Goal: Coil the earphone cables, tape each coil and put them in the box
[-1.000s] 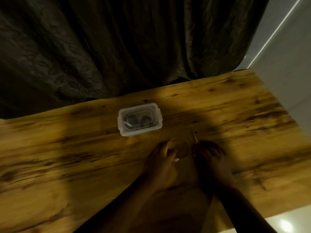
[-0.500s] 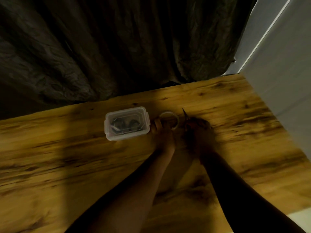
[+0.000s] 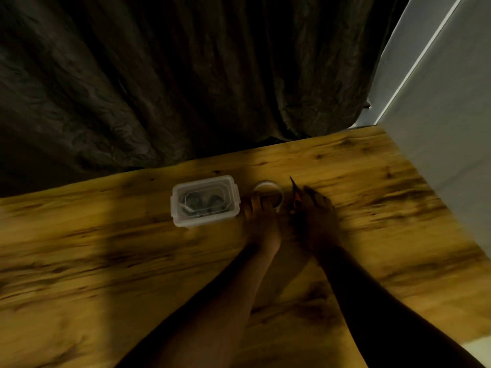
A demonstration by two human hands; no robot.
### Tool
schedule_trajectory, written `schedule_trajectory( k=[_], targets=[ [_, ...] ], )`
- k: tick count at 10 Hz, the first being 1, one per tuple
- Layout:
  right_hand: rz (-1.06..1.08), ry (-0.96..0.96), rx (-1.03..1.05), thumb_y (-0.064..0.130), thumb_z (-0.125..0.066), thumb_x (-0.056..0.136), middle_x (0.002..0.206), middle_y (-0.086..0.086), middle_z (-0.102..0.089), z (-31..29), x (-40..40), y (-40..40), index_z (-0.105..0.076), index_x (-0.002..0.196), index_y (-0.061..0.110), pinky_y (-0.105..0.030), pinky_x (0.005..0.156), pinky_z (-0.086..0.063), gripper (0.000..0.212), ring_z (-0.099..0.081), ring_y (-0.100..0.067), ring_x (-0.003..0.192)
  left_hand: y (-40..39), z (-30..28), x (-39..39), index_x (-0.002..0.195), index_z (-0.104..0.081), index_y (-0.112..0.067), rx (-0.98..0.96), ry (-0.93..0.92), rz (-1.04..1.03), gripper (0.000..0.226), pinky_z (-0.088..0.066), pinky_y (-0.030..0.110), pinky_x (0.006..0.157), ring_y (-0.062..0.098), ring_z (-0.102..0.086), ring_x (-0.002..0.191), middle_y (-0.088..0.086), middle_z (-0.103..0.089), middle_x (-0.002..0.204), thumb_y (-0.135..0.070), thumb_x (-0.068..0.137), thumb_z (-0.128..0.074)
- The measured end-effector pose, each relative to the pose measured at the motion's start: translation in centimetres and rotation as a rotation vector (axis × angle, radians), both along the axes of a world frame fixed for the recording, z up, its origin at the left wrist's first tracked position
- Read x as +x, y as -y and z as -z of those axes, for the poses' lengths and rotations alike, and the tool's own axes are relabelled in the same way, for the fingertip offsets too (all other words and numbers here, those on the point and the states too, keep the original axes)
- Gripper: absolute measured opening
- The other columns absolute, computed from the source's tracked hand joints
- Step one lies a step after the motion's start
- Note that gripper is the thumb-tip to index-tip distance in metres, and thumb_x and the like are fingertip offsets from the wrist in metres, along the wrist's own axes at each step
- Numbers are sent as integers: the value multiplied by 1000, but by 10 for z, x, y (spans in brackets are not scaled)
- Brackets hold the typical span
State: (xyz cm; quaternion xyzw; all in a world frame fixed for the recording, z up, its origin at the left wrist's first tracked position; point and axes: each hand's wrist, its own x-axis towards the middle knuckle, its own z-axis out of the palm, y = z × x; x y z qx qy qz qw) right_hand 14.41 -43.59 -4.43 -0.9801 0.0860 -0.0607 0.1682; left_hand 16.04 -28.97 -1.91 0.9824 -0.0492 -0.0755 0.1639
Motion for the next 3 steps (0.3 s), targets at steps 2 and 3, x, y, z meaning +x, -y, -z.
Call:
schedule_trajectory(
  k=[2, 3],
  targets=[
    [5, 84, -33, 51, -39, 92, 144, -15, -48, -32, 1, -25, -37, 148, 19, -51, 101, -41, 65, -49, -38, 125, -27, -28, -11, 136, -49, -10, -131, 218, 189, 47, -44, 39, 96, 34, -47, 126, 11, -42, 148, -20, 91, -57],
    [-32, 10, -54, 66, -21, 88, 154, -12, -35, -49, 6, -44, -26, 152, 24, -53, 107, -33, 77, -36, -36, 138, -44, -46, -8, 127, -57, -12, -114, 340, 237, 43, -48, 40, 94, 31, -53, 122, 10, -51, 141, -27, 88, -61]
  ],
)
